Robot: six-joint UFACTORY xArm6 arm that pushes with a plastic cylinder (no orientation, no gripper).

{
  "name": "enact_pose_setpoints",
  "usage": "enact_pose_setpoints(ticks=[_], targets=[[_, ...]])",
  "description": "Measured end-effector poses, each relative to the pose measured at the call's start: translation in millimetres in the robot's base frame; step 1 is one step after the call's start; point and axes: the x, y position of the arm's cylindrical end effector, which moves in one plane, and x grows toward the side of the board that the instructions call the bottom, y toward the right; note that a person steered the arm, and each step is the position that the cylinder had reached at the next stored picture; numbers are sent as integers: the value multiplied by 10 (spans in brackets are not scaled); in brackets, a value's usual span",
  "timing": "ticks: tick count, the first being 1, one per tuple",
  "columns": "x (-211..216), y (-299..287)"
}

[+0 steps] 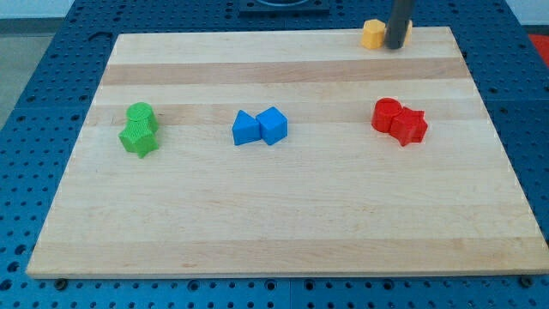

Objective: Move yellow heart at top center

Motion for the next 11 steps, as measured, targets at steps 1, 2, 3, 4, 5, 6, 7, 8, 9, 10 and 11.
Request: enact_pose_setpoints(ticks=[1,2,3,4,5,6,7,8,9,10,11], targets=[[205,-13],[389,131],[180,902],[-298,1315],[-285,663],[-294,-190],[-296,-198],[-286,-534],[-271,-1482],[-268,-1899],[6,-2063]])
